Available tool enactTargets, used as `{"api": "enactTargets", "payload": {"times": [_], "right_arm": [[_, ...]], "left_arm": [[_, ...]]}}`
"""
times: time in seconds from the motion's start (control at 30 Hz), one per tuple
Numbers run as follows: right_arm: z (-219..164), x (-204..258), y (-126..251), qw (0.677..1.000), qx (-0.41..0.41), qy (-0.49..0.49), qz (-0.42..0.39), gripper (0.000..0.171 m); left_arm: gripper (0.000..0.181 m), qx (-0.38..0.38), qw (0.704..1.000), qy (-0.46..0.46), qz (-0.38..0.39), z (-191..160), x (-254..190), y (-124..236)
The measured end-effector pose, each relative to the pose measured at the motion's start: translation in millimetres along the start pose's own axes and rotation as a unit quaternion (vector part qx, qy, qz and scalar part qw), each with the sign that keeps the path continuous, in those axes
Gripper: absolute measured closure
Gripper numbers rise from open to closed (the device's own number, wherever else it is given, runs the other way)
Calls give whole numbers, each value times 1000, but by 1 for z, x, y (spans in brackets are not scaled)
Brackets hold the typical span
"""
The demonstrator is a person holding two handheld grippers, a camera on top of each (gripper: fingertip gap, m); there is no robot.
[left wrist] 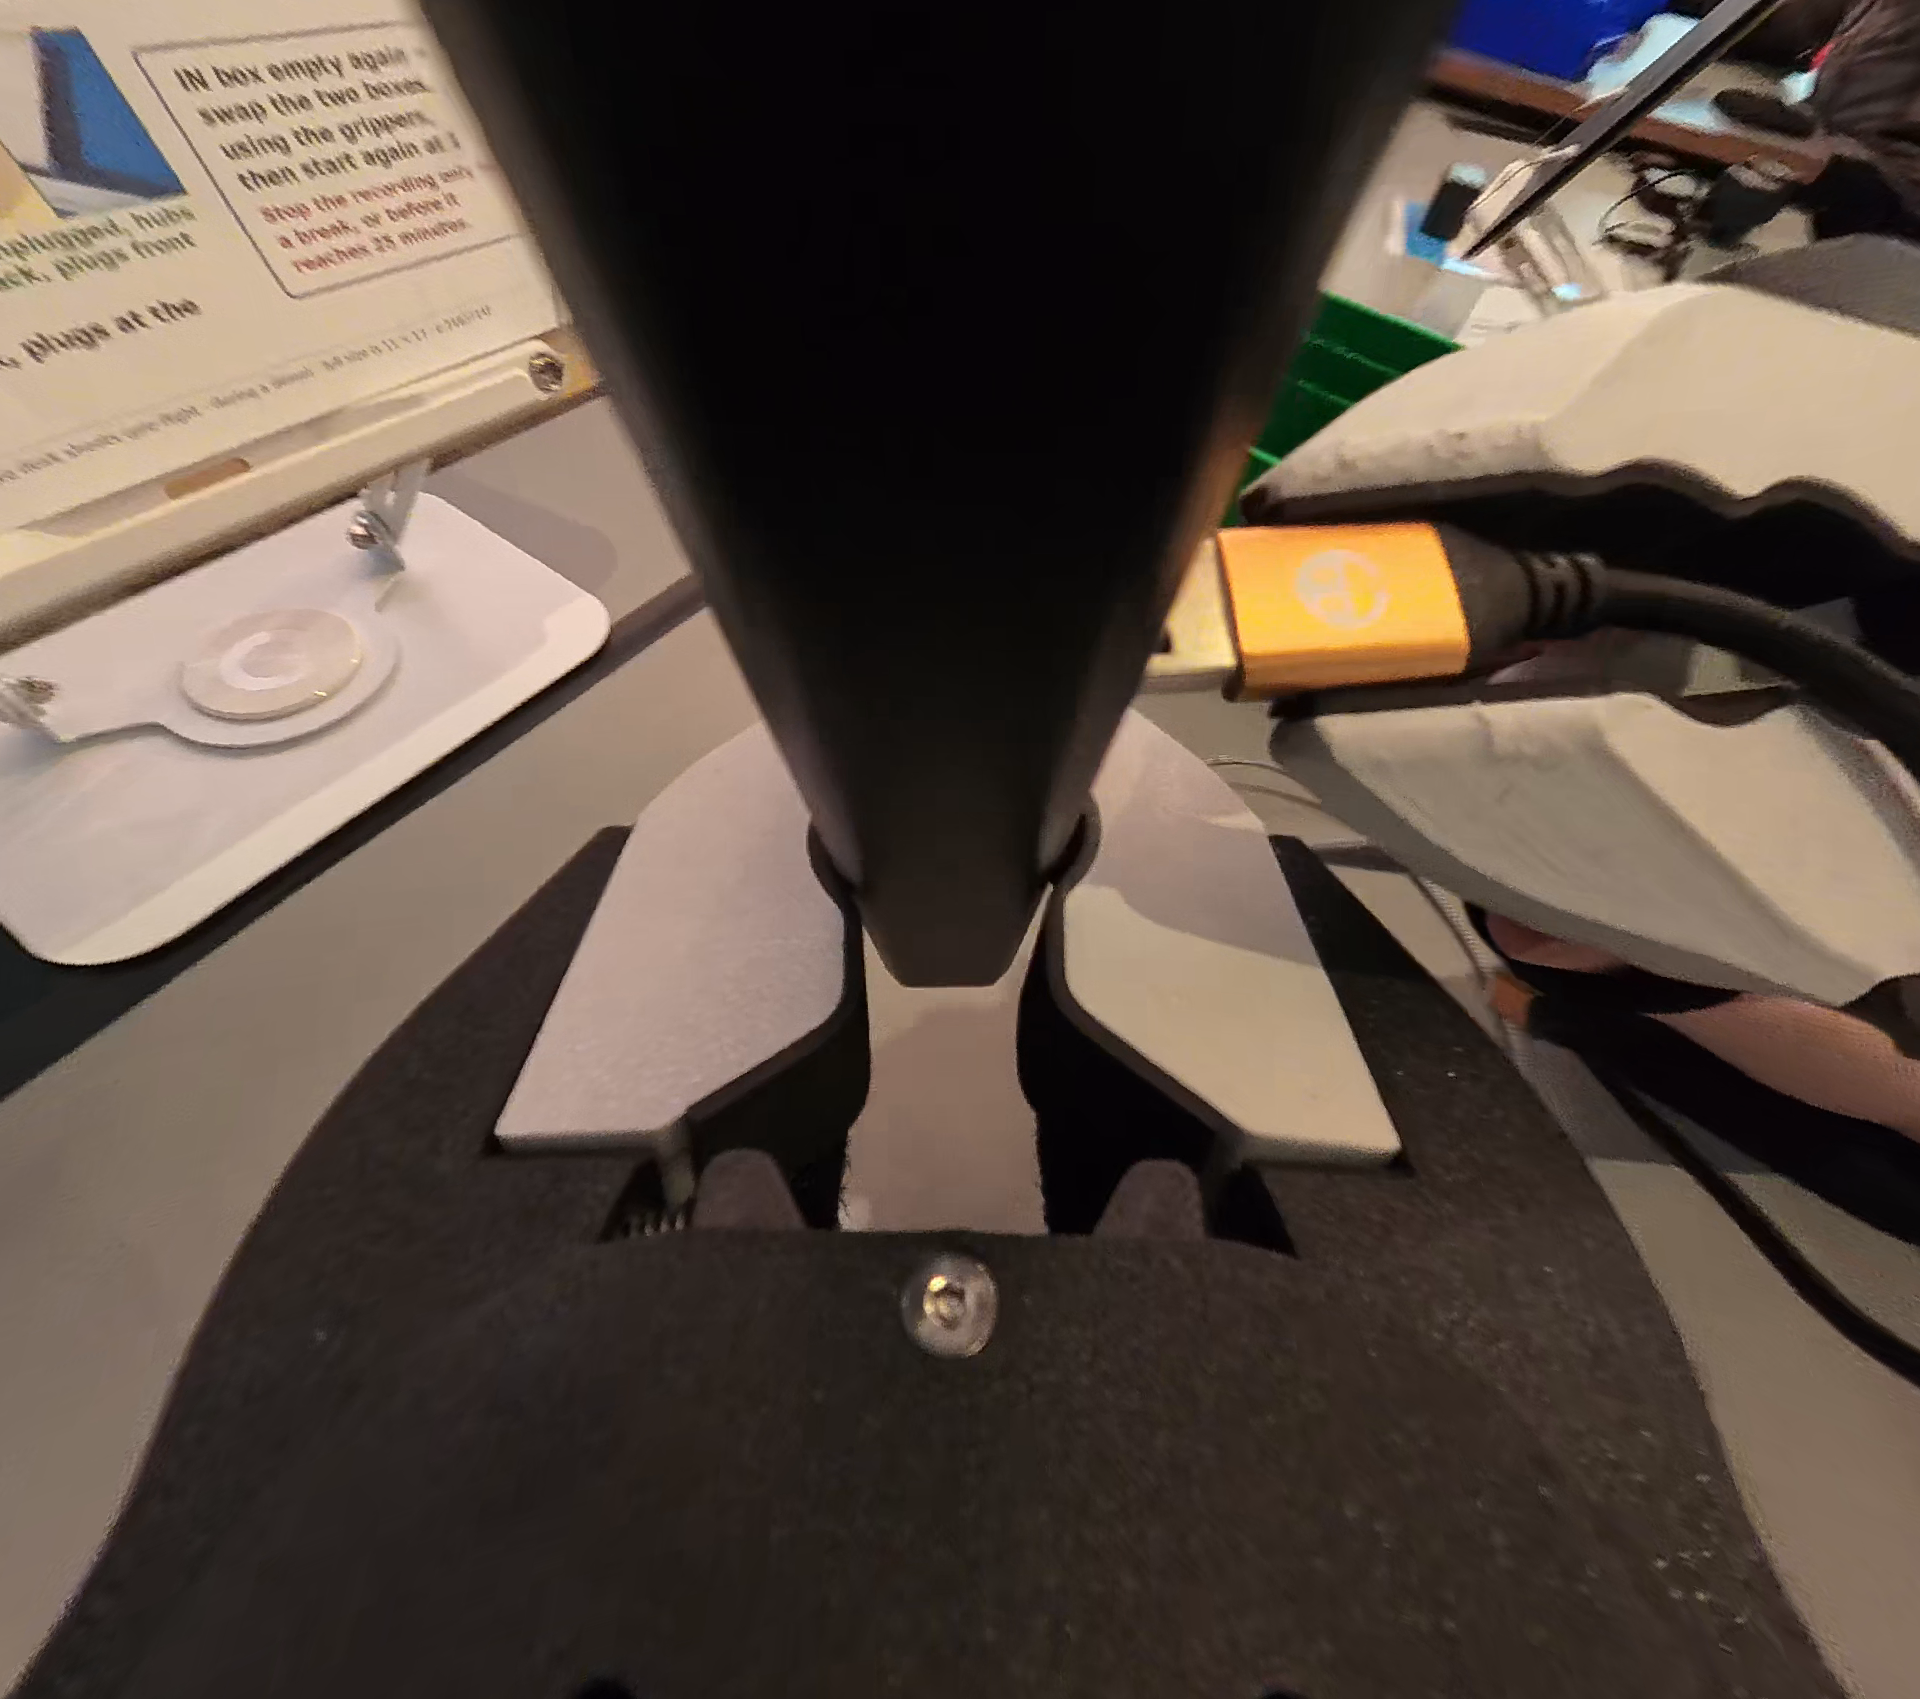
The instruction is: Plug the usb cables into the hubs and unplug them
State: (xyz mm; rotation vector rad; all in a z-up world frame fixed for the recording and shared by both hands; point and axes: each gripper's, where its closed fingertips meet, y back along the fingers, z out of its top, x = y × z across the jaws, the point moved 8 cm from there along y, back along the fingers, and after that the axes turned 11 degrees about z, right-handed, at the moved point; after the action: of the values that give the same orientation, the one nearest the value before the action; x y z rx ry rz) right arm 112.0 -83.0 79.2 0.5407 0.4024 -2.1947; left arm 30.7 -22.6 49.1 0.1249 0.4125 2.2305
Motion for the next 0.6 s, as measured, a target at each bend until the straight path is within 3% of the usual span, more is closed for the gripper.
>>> {"api": "enactTargets", "payload": {"times": [0.13,0.6], "right_arm": [[3,-1,1,998,-32,-61,10,156],[9,1,2,998,15,64,-4,156]], "left_arm": [[151,-14,1000,1,5,3,-2,3],[151,13,998,-55,32,4,-1,5]]}}
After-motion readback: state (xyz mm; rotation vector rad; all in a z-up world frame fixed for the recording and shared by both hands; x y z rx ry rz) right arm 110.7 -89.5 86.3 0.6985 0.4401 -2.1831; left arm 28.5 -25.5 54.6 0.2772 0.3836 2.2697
